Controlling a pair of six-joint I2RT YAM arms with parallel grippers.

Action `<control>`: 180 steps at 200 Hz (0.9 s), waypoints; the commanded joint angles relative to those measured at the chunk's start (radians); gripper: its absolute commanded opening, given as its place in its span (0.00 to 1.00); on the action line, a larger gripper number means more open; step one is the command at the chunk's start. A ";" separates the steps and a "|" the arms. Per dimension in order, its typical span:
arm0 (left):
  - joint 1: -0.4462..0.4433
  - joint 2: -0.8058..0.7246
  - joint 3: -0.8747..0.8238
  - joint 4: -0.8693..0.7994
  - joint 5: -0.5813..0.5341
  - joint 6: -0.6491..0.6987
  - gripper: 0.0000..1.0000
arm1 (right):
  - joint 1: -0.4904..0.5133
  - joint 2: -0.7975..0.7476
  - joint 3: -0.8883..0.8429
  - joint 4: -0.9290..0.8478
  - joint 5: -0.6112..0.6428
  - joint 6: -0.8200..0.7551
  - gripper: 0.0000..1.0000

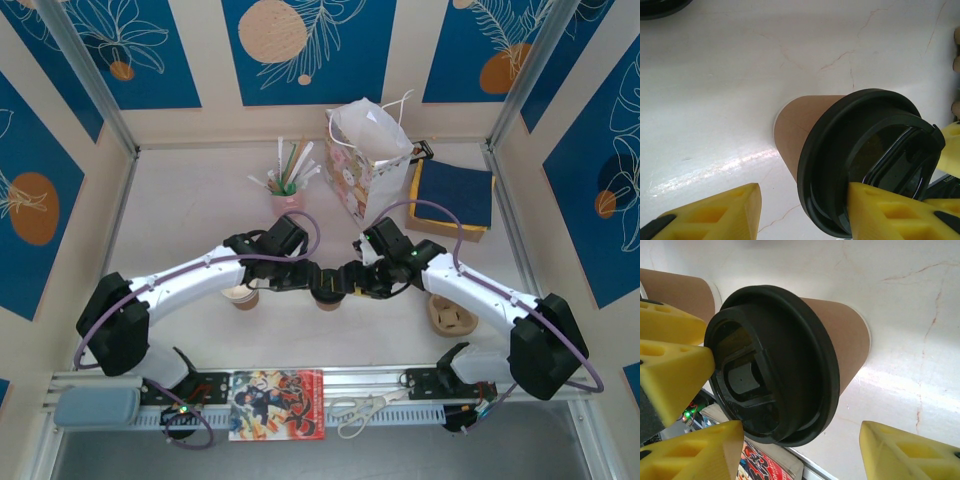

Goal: Pack the takeout coffee

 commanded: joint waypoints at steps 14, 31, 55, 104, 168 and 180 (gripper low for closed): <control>-0.009 0.033 0.007 -0.065 -0.008 0.020 0.48 | 0.014 0.033 -0.001 -0.006 -0.057 -0.027 0.64; -0.009 0.037 0.005 -0.064 -0.010 0.019 0.48 | 0.018 0.057 -0.001 -0.007 -0.069 -0.036 0.64; -0.009 0.037 0.001 -0.064 -0.009 0.018 0.48 | 0.024 0.087 0.000 -0.021 -0.052 -0.042 0.61; -0.008 0.043 -0.028 -0.064 -0.020 0.020 0.48 | 0.033 0.121 -0.022 -0.034 -0.027 -0.057 0.55; -0.009 0.052 -0.050 -0.064 -0.021 0.025 0.47 | 0.035 0.169 -0.042 -0.059 0.028 -0.065 0.53; -0.008 0.052 -0.049 -0.064 -0.022 0.025 0.47 | 0.034 0.180 -0.044 -0.064 0.035 -0.069 0.52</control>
